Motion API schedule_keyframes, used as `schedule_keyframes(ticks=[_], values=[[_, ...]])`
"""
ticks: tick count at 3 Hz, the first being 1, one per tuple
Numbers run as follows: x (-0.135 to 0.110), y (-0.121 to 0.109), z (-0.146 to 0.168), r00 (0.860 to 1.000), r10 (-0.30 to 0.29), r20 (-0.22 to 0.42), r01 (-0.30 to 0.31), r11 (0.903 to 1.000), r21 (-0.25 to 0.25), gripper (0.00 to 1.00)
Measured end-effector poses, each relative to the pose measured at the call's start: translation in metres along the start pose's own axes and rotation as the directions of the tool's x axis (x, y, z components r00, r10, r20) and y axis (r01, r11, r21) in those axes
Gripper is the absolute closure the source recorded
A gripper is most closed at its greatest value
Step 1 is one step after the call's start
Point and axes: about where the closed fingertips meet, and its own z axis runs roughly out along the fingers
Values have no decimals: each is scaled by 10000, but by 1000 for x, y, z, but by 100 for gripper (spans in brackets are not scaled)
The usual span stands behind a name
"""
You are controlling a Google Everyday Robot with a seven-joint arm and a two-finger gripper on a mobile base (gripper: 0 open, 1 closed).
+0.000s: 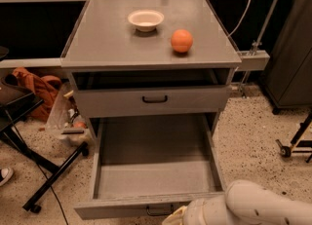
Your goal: Close middle drawer
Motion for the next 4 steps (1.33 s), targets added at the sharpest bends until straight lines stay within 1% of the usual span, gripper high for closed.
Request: schedule_keyframes(ticks=[1,2,3,4], values=[[4,-2,8,9999,141,89,-142,9999,28,100],[4,-2,8,9999,142,91,-142,9999,27,100],[9,-6,15,9995,183,242,-181,9998,-107,100],[19,-24,40,9982,163,577,-133,9985,-525,100]])
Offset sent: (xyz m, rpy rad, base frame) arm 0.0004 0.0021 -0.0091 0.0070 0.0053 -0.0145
